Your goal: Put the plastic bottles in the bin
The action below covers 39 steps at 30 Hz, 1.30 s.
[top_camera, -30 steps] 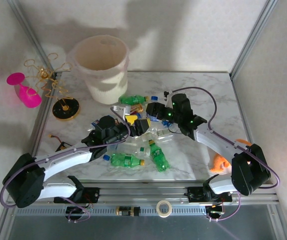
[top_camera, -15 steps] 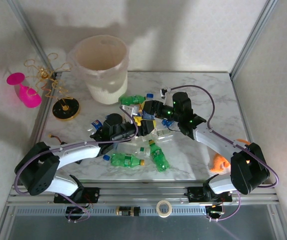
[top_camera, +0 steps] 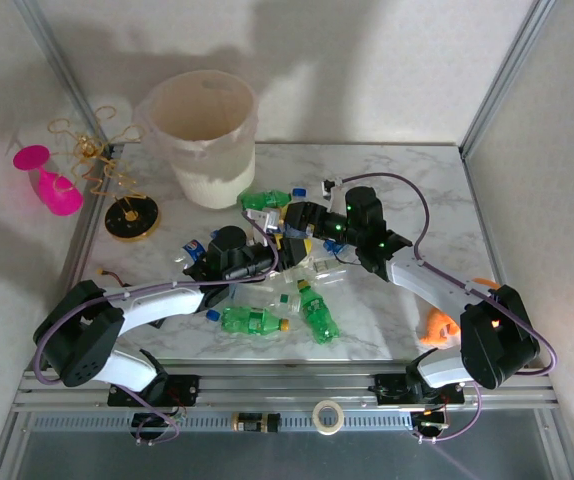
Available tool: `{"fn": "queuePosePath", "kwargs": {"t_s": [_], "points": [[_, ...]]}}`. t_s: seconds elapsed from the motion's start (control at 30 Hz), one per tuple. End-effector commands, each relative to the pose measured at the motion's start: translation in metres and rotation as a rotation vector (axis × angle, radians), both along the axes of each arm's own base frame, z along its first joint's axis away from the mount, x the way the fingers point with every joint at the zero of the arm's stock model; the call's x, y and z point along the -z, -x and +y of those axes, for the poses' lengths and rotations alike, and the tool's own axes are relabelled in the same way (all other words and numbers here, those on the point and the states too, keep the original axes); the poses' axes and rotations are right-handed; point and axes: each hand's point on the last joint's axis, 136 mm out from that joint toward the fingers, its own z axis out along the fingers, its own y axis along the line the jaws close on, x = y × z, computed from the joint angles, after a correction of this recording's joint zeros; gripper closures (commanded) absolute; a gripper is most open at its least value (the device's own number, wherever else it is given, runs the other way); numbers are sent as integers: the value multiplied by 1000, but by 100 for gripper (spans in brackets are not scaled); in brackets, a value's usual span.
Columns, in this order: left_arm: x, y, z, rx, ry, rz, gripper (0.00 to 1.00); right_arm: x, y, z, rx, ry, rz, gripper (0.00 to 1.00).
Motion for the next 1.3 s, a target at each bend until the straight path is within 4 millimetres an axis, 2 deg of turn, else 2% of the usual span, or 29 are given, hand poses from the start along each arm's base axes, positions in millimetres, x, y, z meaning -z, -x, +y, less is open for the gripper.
{"fn": "queuePosePath", "kwargs": {"t_s": [0.0,0.23,0.33,0.47,0.73,0.87,1.03,1.27], "points": [[-12,-2,5,-34,29,-28,49,-15,-12,-5,42,9,-50,19],[-16,-6,20,-106,-10,-37,50,-34,-33,-30,152,60,-139,10],[-28,-11,28,-140,-19,-59,50,-36,-38,-41,197,94,-155,2],[-57,-30,42,-185,-22,-103,52,-31,-36,-55,248,129,-167,1],[-141,-91,81,-326,-30,-229,53,-18,-24,-65,264,132,-154,1],[-167,-123,100,-406,-71,-245,53,-7,-17,-64,245,131,-131,1],[-186,-168,138,-531,-131,-230,53,10,-10,-64,220,139,-90,1],[-195,-217,199,-731,-152,-208,54,28,-4,-66,224,135,-51,1]]}}
